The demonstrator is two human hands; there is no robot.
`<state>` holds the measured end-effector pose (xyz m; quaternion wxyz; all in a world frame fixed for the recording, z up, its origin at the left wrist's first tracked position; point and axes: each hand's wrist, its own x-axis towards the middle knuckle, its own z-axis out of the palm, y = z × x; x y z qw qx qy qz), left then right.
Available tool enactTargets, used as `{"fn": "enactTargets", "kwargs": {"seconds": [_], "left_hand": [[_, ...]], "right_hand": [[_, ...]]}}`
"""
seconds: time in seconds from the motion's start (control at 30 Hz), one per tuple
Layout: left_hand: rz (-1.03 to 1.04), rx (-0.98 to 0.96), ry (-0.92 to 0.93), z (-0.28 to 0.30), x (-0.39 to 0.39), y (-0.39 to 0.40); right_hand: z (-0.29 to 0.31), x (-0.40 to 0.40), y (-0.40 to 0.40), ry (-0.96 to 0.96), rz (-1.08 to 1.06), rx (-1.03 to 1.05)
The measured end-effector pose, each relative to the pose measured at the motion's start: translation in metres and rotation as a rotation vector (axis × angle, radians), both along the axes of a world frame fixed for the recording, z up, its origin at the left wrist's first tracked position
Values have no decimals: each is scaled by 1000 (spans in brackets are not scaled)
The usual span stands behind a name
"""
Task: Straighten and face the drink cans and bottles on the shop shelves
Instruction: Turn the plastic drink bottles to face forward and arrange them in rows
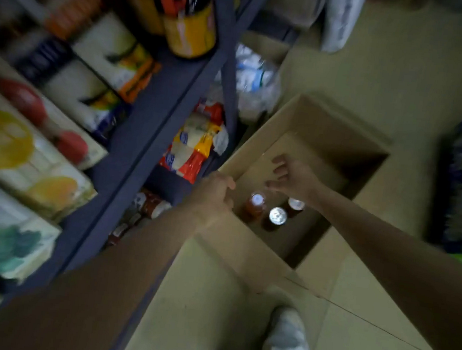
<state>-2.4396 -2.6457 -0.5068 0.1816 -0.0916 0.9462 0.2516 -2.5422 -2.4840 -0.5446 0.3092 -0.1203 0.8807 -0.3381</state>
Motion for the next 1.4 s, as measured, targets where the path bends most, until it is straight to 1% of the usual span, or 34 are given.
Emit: {"fn": "enactTargets", "kwargs": {"seconds": [0.1, 0.13, 0.23, 0.3, 0.4, 0.5, 0.53, 0.6, 0.67, 0.73, 0.83, 0.9, 0.97, 1.03, 1.07, 1.13, 1.2, 1.27, 1.33, 1.4], "left_hand": [[-20, -45, 148, 115, -3, 2], [-15, -71, 212, 155, -2, 2], [60, -123, 431, 276, 11, 4], [125, -191, 604, 351, 42, 3], [142, -366, 842, 452, 130, 0], [167, -507, 1027, 551, 262, 6], [168, -561, 1073, 581, 308, 10], [202, -719, 1108, 637, 402, 14], [300, -895, 1105, 685, 492, 10], [452, -1006, 1071, 724, 576, 1], [766, -1088, 1038, 768, 686, -13], [923, -1079, 970, 786, 747, -18], [954, -1084, 880, 801, 796, -21], [956, -1224, 767, 816, 839, -27], [970, -1301, 727, 824, 859, -31], [1001, -1391, 668, 840, 896, -46], [1032, -1420, 650, 851, 926, -67], [1053, -1419, 717, 862, 954, -93], [1042, -1384, 785, 869, 971, -117], [1000, -1375, 781, 872, 985, -145]], "right_hand": [[137, 5, 0, 44, 115, -27], [182, 6, -4, 86, 159, -36], [319, 18, -12, 264, 213, -83], [407, 38, -16, 398, 261, -125], [526, 102, -15, 570, 258, -291], [625, 212, -9, 729, 357, -507], [650, 251, -4, 802, 401, -549], [697, 325, 4, 977, 515, -608], [738, 383, 5, 1139, 656, -667], [778, 433, -6, 1222, 743, -686], [833, 510, -39, 1301, 799, -807], [858, 564, -66, 1343, 862, -887], [873, 618, -94, 1429, 937, -896], [885, 667, -121, 1531, 1016, -889], [892, 689, -135, 1564, 1051, -887], [906, 728, -165, 1601, 1087, -877], [914, 758, -195, 1568, 1093, -879], [920, 785, -227, 1488, 1096, -930], [921, 809, -254, 1284, 1117, -954], [923, 834, -282, 1036, 1111, -989]]}}
